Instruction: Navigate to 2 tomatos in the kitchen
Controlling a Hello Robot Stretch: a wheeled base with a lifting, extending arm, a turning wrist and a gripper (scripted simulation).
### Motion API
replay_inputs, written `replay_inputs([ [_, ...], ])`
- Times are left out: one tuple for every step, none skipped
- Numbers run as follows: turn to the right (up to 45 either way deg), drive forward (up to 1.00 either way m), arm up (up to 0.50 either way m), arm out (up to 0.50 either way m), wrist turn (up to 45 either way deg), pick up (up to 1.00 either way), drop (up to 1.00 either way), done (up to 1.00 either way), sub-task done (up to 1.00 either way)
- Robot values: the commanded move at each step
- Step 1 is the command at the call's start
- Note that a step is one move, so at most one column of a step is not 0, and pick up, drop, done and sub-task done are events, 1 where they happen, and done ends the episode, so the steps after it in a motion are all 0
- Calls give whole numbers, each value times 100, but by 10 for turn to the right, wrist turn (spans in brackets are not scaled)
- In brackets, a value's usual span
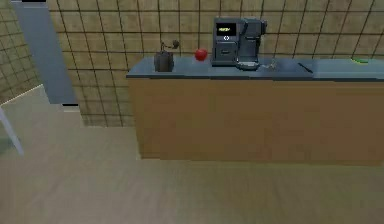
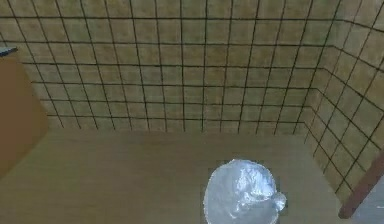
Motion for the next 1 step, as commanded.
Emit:
replay_inputs([
  [150,0,0,0,0,0,0,0,0],
])
